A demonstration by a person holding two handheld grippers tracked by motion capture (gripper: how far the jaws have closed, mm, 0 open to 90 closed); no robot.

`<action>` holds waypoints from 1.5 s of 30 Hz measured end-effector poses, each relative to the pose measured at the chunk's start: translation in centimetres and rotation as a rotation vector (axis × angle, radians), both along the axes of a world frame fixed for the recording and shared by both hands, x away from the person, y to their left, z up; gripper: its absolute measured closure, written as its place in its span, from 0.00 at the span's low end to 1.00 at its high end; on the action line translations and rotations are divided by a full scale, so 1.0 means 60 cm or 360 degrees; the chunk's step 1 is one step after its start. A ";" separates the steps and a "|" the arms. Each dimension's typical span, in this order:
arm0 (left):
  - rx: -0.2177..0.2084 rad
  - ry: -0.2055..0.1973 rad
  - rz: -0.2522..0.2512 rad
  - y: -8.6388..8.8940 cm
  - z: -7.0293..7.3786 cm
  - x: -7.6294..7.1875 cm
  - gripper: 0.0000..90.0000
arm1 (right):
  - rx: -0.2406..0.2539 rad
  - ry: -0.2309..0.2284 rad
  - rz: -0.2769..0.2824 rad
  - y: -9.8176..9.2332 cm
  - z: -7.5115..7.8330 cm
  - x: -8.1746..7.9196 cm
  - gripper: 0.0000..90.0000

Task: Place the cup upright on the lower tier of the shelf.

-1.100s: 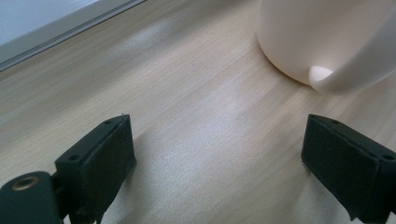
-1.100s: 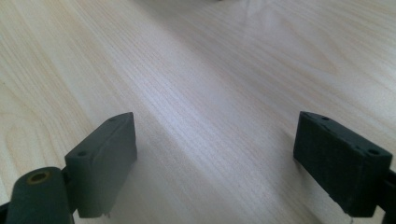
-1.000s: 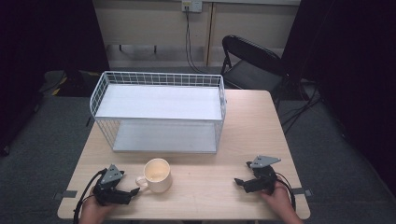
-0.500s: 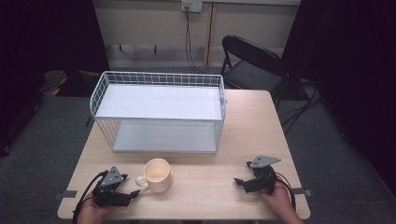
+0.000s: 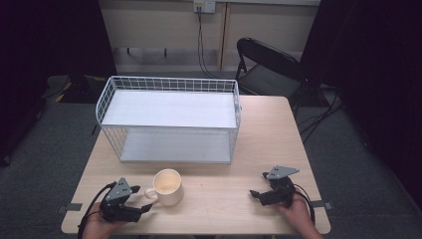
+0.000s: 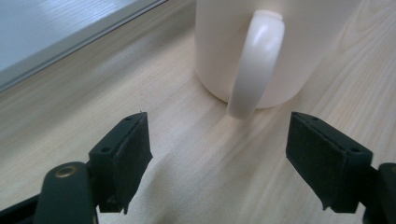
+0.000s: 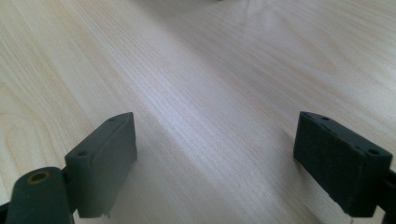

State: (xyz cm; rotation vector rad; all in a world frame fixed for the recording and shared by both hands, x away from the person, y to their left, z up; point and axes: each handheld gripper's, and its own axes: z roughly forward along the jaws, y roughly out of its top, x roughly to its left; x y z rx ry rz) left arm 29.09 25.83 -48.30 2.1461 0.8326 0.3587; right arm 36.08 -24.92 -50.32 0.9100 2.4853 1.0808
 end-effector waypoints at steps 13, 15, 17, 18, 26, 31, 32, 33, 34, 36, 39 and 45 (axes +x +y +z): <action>-0.0100 0.0009 -0.0038 -0.008 0.017 -0.002 0.28 | 0.0000 0.0000 0.0000 0.000 0.000 0.000 0.14; -0.0095 0.0001 -0.0039 -0.009 0.019 -0.002 0.29 | 0.0000 0.0000 0.0000 0.000 0.000 0.000 0.14; -0.0123 0.0006 -0.0045 -0.008 0.020 -0.002 0.31 | 0.0000 0.0000 0.0000 0.000 0.000 0.000 0.14; -0.0120 0.0000 -0.0044 -0.007 0.021 -0.002 0.31 | 0.0000 0.0000 0.0000 0.000 0.000 0.000 0.14; -0.0151 -0.0013 -0.0051 -0.006 0.029 0.003 0.34 | 0.0000 0.0000 0.0000 0.000 0.000 0.000 0.14; -0.0168 -0.0014 -0.0059 -0.004 0.032 0.006 0.36 | 0.0000 0.0000 0.0000 0.000 0.000 0.000 0.14; -0.0167 -0.0008 -0.0059 -0.004 0.032 0.006 0.36 | 0.0000 0.0000 0.0000 0.000 0.000 0.000 0.14; -0.0170 -0.0004 -0.0060 -0.005 0.032 0.006 0.36 | 0.0000 0.0000 0.0000 0.000 0.000 0.000 0.14; -0.0175 -0.0003 -0.0066 -0.004 0.032 0.007 0.37 | 0.0000 0.0000 0.0000 0.000 0.000 0.000 0.14; -0.0171 -0.0002 -0.0068 -0.004 0.033 0.008 0.38 | 0.0000 -0.0001 0.0000 0.000 0.000 0.000 0.14; -0.0194 -0.0004 -0.0071 -0.002 0.034 0.009 0.40 | 0.0000 -0.0001 0.0000 0.000 0.000 0.000 0.14; -0.0201 -0.0005 -0.0087 -0.004 0.036 0.010 0.44 | 0.0000 0.0000 0.0000 0.000 0.000 0.000 0.14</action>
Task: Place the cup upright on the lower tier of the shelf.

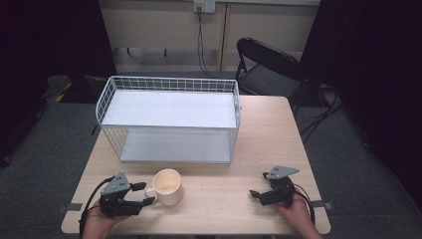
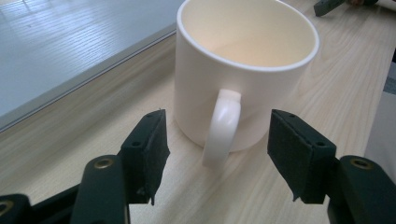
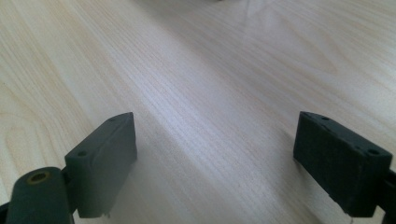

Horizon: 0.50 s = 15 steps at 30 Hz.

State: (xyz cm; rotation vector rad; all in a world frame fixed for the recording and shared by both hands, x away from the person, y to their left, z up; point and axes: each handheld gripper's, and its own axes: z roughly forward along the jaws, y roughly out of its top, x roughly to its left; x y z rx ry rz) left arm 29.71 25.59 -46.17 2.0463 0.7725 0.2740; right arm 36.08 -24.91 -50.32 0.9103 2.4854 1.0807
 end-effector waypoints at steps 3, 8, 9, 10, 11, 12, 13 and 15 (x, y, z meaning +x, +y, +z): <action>-0.0013 0.0000 -0.0008 -0.002 0.001 0.000 0.45 | -0.0001 -0.0001 0.0000 0.000 0.000 0.000 0.14; -0.0027 -0.0007 -0.0011 -0.001 0.003 0.001 0.51 | 0.0000 0.0000 0.0000 0.000 0.000 0.000 0.14; -0.0029 -0.0006 -0.0012 -0.001 0.003 0.001 0.52 | 0.0000 0.0000 0.0000 0.000 0.000 0.000 0.14; -0.0029 -0.0008 -0.0013 -0.001 0.004 0.002 0.53 | 0.0000 -0.0001 0.0000 0.000 0.000 0.000 0.14; -0.0036 -0.0007 -0.0016 -0.001 0.004 0.002 0.54 | 0.0000 0.0000 0.0000 0.000 0.000 0.000 0.14; -0.0041 -0.0008 -0.0015 -0.001 0.004 0.002 0.54 | 0.0000 0.0000 0.0000 0.000 0.000 0.000 0.14; -0.0040 -0.0009 -0.0016 -0.001 0.004 0.002 0.55 | 0.0000 0.0000 0.0000 0.000 0.000 0.000 0.14; -0.0049 -0.0009 -0.0018 0.000 0.004 0.003 0.57 | 0.0000 -0.0001 0.0000 0.000 0.000 0.000 0.14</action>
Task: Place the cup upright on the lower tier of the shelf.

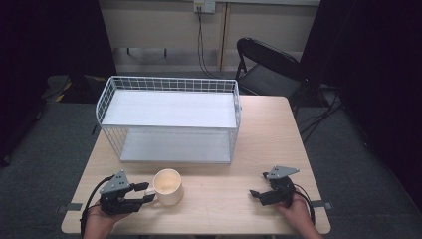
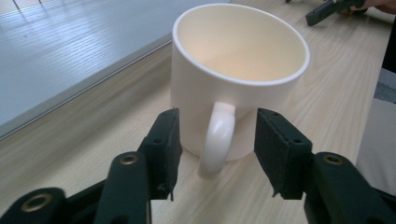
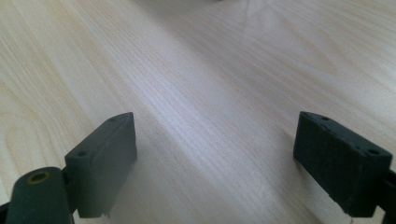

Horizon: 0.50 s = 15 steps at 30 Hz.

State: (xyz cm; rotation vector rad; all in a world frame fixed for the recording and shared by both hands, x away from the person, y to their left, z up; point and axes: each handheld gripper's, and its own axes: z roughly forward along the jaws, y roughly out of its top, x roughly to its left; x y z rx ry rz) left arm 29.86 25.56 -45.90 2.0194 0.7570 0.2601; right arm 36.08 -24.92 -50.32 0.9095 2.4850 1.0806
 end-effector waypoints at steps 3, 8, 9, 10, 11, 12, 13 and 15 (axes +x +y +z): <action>-0.0008 0.0005 0.0000 0.001 -0.001 0.001 0.60 | 0.0000 0.0000 0.0000 0.000 0.000 0.000 0.14; -0.0021 0.0012 -0.0002 0.001 -0.002 0.002 0.63 | 0.0000 0.0000 0.0000 0.000 0.000 0.000 0.14; -0.0021 0.0013 -0.0005 0.001 -0.003 0.003 0.64 | 0.0000 0.0000 0.0000 0.000 0.000 0.000 0.14; -0.0014 0.0017 -0.0007 0.000 -0.003 0.003 0.65 | 0.0000 0.0000 0.0000 0.000 0.000 0.000 0.14; -0.0008 0.0016 -0.0008 0.000 -0.004 0.003 0.65 | 0.0000 0.0000 0.0000 0.000 0.000 0.000 0.14; -0.0011 0.0019 -0.0014 0.000 -0.005 0.004 0.65 | 0.0000 0.0001 0.0000 0.000 0.000 0.000 0.14; -0.0015 0.0024 -0.0015 -0.001 -0.005 0.004 0.66 | 0.0000 0.0001 0.0000 0.000 0.000 0.000 0.14; -0.0010 0.0025 -0.0016 -0.001 -0.006 0.003 0.66 | 0.0000 0.0000 0.0000 0.000 0.000 0.000 0.14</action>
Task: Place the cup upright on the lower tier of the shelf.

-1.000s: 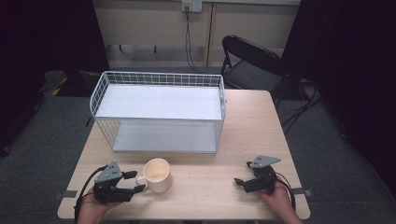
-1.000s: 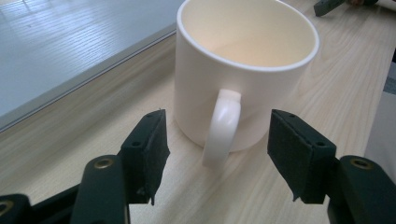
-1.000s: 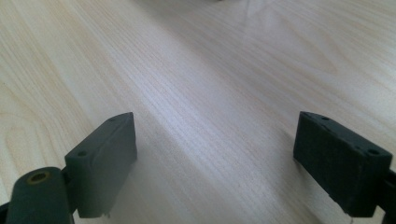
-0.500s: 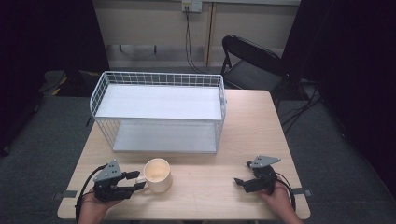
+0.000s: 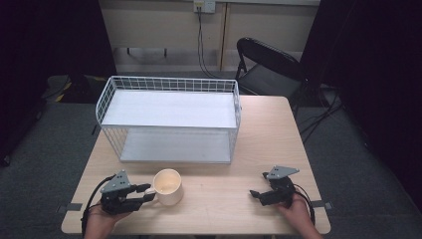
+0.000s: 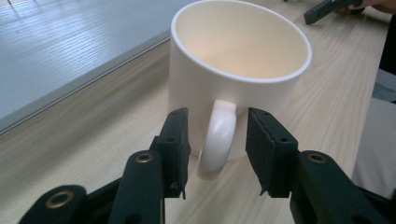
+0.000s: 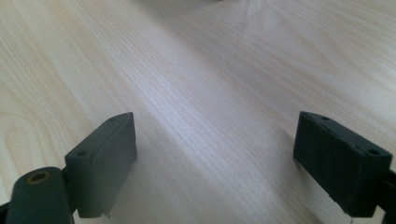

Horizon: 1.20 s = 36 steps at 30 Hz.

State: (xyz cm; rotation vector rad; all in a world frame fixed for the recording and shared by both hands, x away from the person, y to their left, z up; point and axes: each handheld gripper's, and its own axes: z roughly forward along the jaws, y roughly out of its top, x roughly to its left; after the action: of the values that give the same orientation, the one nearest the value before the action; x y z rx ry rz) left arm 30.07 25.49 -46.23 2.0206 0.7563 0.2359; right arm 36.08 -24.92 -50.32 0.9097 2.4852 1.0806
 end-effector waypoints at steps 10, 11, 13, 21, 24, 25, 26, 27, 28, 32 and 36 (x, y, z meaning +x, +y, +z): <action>-0.0002 -0.0016 -0.0009 0.003 0.002 0.000 0.75 | 0.0000 0.0000 0.0000 0.000 0.000 0.000 0.14; 0.0000 -0.0016 -0.0006 0.003 0.001 0.000 0.76 | 0.0000 0.0001 0.0000 0.000 0.000 0.000 0.14; 0.0000 -0.0016 -0.0006 0.002 0.001 0.000 0.77 | 0.0000 0.0001 0.0000 0.000 0.000 0.000 0.14; 0.0013 -0.0018 -0.0008 0.002 0.002 0.000 0.80 | 0.0000 0.0000 0.0000 0.000 0.000 0.000 0.14; 0.0013 -0.0017 -0.0009 0.002 0.002 0.000 0.80 | 0.0000 0.0001 0.0000 0.000 0.000 0.000 0.14; 0.0013 -0.0017 -0.0010 0.002 0.002 0.000 0.80 | 0.0000 0.0000 0.0000 0.000 0.000 0.000 0.14; 0.0014 -0.0018 -0.0018 0.002 0.002 0.000 0.81 | 0.0000 0.0000 0.0000 0.000 0.000 0.000 0.14; 0.0016 -0.0019 -0.0017 0.001 0.002 -0.001 0.81 | 0.0000 0.0000 0.0000 0.000 0.000 0.000 0.14; 0.0018 -0.0023 -0.0026 0.000 0.002 -0.001 0.81 | 0.0000 0.0000 0.0000 0.000 0.000 0.000 0.14; 0.0045 -0.0041 -0.0047 -0.005 0.003 -0.002 0.86 | 0.0000 0.0000 0.0000 0.000 0.000 0.000 0.14; 0.0060 -0.0053 -0.0064 -0.008 0.004 -0.003 0.87 | 0.0000 0.0000 -0.0002 0.000 0.000 0.000 0.14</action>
State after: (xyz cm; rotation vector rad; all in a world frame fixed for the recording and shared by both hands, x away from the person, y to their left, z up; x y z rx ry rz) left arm 29.88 25.02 -46.00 2.0603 0.6944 0.2620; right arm 36.06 -24.91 -50.32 0.9113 2.4844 1.0802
